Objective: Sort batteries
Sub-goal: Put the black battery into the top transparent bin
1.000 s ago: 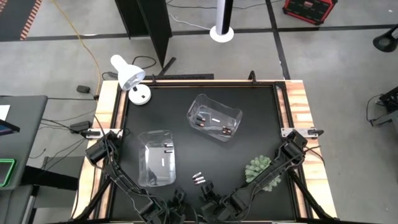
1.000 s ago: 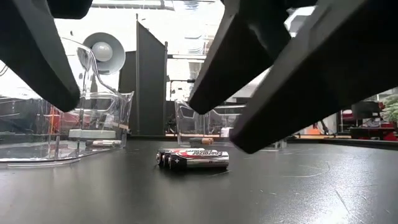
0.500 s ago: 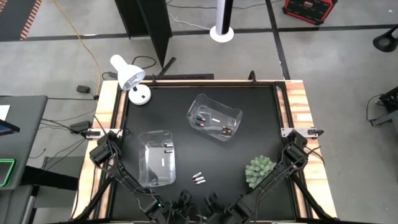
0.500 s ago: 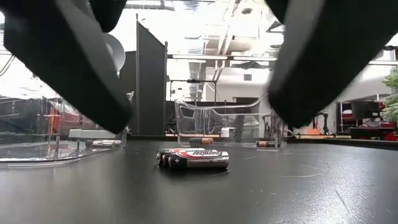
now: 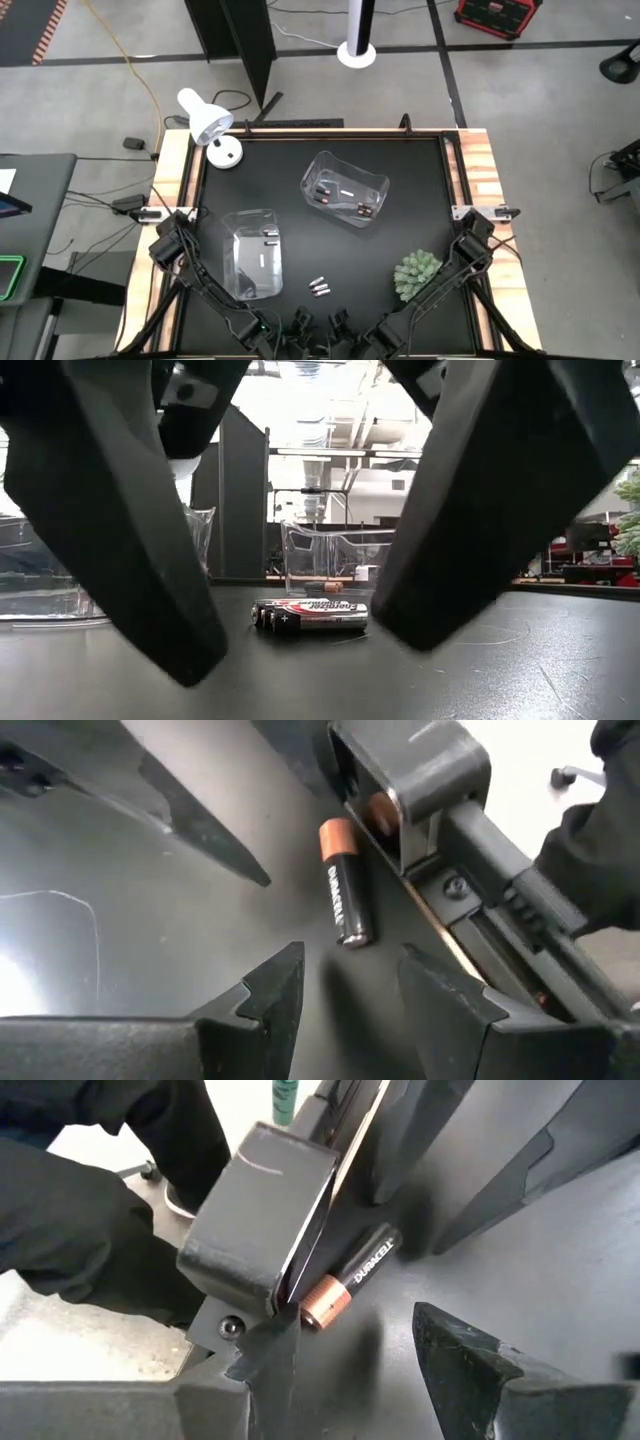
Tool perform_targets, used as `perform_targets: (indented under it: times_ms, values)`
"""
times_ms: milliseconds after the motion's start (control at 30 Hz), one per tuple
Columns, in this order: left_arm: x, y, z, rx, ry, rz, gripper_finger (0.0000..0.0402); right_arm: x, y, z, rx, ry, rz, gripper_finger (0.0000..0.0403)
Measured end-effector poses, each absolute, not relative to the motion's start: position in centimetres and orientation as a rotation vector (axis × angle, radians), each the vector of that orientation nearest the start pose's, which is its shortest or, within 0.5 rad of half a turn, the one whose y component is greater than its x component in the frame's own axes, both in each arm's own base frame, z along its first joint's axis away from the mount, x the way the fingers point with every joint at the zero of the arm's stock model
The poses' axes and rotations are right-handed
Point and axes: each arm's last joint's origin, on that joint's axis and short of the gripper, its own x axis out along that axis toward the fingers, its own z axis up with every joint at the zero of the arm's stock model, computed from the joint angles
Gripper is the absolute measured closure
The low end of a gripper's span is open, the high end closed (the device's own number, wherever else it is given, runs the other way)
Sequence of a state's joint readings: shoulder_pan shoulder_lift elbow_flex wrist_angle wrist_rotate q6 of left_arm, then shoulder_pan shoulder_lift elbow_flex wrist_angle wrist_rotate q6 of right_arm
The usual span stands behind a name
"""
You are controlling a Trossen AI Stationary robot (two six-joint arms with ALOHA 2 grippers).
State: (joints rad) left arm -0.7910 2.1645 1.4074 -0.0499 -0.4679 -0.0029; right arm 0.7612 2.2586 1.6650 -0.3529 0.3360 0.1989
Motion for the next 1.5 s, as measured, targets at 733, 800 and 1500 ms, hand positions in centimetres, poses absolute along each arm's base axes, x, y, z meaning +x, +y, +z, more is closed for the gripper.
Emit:
perform_targets:
  times_ms: [733,800,1500]
  values:
    - [34.1,-30.5,11.6,0.341,0.641,-0.206,0.0246,36.9,31.2,13.4,-0.227,0.851,0.244,0.0187]
    - [34.2,-30.4,11.6,0.345,0.647,-0.2,0.0246,37.0,31.0,13.4,-0.231,0.856,0.235,0.0187]
    - [34.7,-29.0,11.0,0.335,0.748,-0.223,0.0361,36.6,30.7,13.6,-0.309,0.89,0.244,0.0188]
